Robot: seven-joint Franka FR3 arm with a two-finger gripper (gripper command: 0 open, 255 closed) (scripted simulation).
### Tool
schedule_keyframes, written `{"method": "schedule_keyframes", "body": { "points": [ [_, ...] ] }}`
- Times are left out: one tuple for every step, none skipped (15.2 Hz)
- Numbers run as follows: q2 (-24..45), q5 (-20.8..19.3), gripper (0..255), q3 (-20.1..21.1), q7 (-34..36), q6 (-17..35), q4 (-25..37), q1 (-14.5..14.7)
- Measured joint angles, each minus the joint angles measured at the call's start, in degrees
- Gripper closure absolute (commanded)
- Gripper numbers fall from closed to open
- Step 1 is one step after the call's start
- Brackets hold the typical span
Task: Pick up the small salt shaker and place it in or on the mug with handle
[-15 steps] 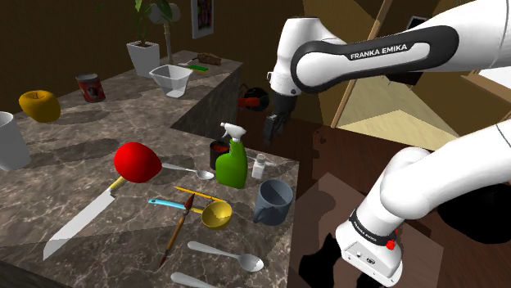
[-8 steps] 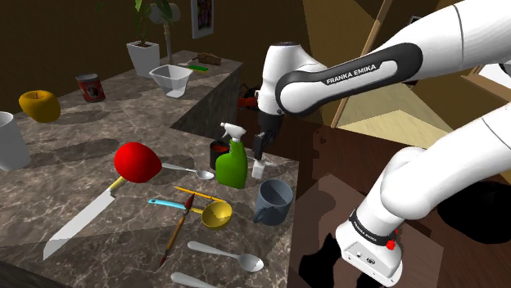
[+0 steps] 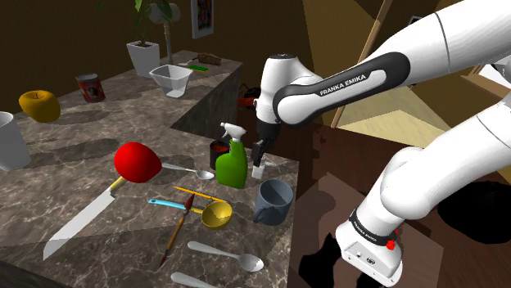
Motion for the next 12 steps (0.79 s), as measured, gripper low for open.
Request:
{"method": "schedule_keyframes", "body": {
  "points": [
    [0.01, 0.00, 0, 0.00, 0.00, 0.04, -0.02, 0.00],
    [0.02, 0.00, 0, 0.00, 0.00, 0.07, -0.04, 0.00],
    [0.02, 0.00, 0, 0.00, 0.00, 0.08, -0.04, 0.00],
    [0.02, 0.00, 255, 0.00, 0.00, 0.08, -0.04, 0.00],
    [0.02, 0.00, 255, 0.00, 0.00, 0.08, -0.04, 0.00],
    [0.01, -0.01, 255, 0.00, 0.00, 0.08, -0.03, -0.01],
    [0.01, -0.01, 255, -0.01, 0.00, 0.08, -0.03, -0.01],
    [0.01, -0.01, 255, -0.01, -0.01, 0.08, -0.04, -0.01],
    [0.00, -0.01, 255, -0.01, -0.01, 0.08, -0.04, -0.01],
    [0.00, -0.01, 255, -0.01, -0.01, 0.08, -0.05, -0.01],
    [0.00, 0.00, 255, -0.01, -0.01, 0.08, -0.05, -0.01],
    [0.00, 0.00, 255, -0.01, -0.01, 0.08, -0.05, -0.01]
  ]
}}
